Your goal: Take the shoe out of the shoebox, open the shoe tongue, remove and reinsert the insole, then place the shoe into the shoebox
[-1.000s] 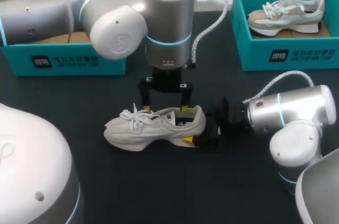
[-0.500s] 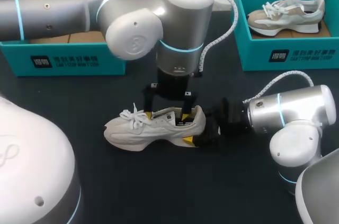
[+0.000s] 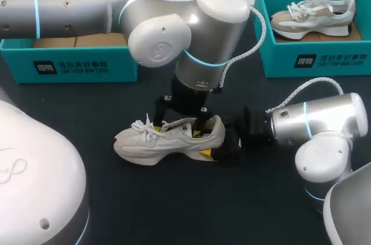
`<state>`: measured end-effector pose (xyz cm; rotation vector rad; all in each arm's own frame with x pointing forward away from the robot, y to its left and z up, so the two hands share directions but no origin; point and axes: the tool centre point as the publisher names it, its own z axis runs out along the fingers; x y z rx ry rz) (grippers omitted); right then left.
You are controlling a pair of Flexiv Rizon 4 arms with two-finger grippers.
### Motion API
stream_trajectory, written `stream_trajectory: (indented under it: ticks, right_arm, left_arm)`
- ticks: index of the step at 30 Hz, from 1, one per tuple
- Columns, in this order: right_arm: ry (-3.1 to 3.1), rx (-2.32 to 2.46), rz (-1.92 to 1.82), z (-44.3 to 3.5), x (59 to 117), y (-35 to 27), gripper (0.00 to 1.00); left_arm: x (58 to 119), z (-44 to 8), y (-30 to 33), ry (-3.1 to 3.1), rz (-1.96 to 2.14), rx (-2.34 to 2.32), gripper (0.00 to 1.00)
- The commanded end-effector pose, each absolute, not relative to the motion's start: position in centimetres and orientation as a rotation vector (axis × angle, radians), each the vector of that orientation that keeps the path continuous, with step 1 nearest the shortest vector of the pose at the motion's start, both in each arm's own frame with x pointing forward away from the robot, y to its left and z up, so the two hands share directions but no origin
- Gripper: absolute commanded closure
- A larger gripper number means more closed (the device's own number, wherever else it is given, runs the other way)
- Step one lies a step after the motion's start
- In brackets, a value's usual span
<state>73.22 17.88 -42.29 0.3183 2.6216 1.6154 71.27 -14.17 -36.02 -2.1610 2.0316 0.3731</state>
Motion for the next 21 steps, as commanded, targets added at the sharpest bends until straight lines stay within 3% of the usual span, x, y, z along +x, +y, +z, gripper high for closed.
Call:
stream_trajectory:
  ticks: [1, 7, 8, 10, 12, 13, 14, 15, 21]
  right_arm:
    - [2.625, 0.324, 1.607, -42.8, 72.8, 17.6, 1.00]
    - [2.625, 0.324, 1.607, -42.8, 72.8, 17.6, 1.00]
    - [2.625, 0.324, 1.607, -42.8, 72.8, 17.6, 1.00]
    - [2.625, 0.324, 1.607, -42.8, 72.8, 17.6, 1.00]
    - [2.625, 0.324, 1.607, -42.8, 72.8, 17.6, 1.00]
    - [2.625, 0.324, 1.607, -42.8, 72.8, 17.6, 1.00]
    - [2.625, 0.324, 1.607, -42.8, 72.8, 17.6, 1.00]
    - [2.625, 0.324, 1.607, -42.8, 72.8, 17.6, 1.00]
    - [2.625, 0.324, 1.607, -42.8, 72.8, 17.6, 1.00]
  left_arm:
    - [71.0, -35.7, -13.6, 2.009, 0.381, -2.160, 0.00]
    - [70.4, -34.2, -11.9, 1.978, 0.393, -2.180, 0.00]
    - [70.3, -34.0, -11.7, 1.976, 0.393, -2.181, 0.11]
    - [70.2, -33.7, -11.1, 1.963, 0.396, -2.194, 0.53]
    - [70.1, -33.3, -10.6, 1.954, 0.377, -2.225, 0.74]
    - [70.1, -33.2, -10.3, 1.949, 0.369, -2.233, 0.77]
    - [70.1, -33.0, -10.2, 1.948, 0.366, -2.234, 0.96]
    - [70.1, -32.9, -10.0, 1.945, 0.350, -2.246, 1.00]
    - [70.1, -31.6, -9.6, 1.953, 0.263, -2.264, 1.00]
